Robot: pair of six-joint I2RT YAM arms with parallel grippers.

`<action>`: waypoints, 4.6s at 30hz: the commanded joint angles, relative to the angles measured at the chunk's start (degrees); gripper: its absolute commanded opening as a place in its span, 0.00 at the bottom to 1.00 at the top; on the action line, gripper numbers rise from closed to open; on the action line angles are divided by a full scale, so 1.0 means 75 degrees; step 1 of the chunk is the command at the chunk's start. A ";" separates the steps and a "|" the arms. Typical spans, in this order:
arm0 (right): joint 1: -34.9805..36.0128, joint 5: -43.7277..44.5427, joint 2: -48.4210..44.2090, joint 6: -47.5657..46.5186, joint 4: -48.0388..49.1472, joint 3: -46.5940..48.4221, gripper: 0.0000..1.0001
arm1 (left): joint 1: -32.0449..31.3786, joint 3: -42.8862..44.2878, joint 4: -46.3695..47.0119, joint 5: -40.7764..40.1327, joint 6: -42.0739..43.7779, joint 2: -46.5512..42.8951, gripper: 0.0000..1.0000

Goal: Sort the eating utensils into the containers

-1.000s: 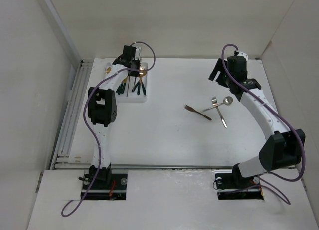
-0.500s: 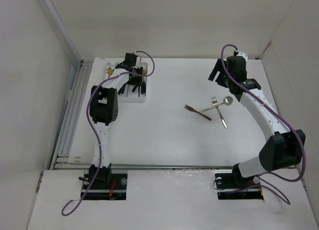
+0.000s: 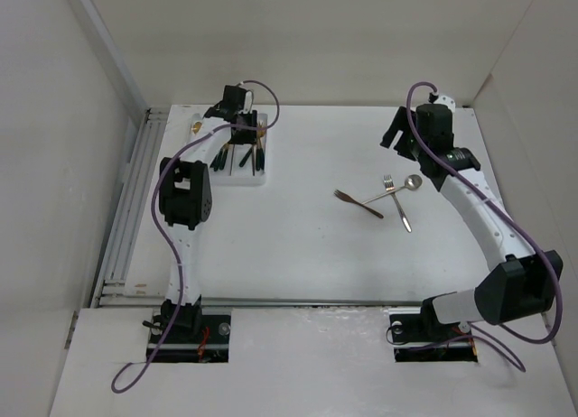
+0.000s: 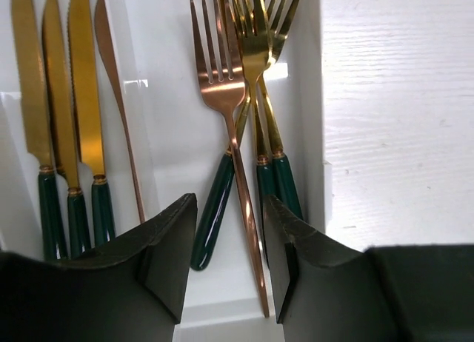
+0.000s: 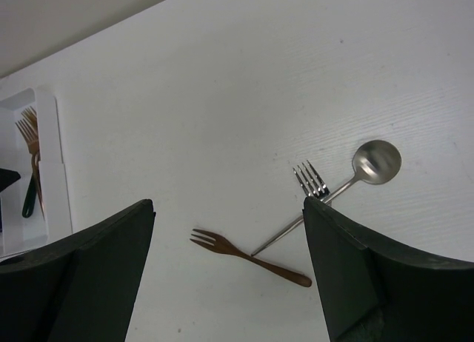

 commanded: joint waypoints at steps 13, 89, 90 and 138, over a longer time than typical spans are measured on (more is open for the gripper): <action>0.0104 0.0348 -0.0921 0.0115 -0.0025 -0.0628 0.87 | -0.0922 -0.0014 -0.0346 0.0094 0.0577 -0.1767 0.40; 0.3151 -0.0566 0.0252 -0.1410 0.2202 -0.0499 0.00 | -0.2131 -0.1162 0.0415 0.5849 -0.0769 -0.3749 0.71; 0.3151 -0.0670 0.0251 -0.1409 0.2294 -0.0500 0.00 | -0.2131 -0.1360 0.0555 0.5745 -0.0886 -0.3749 0.68; 0.2823 -0.2475 0.1199 -0.1421 0.2776 0.0272 0.65 | 0.0340 -0.0037 -0.1213 -0.0010 0.0906 -0.1160 0.00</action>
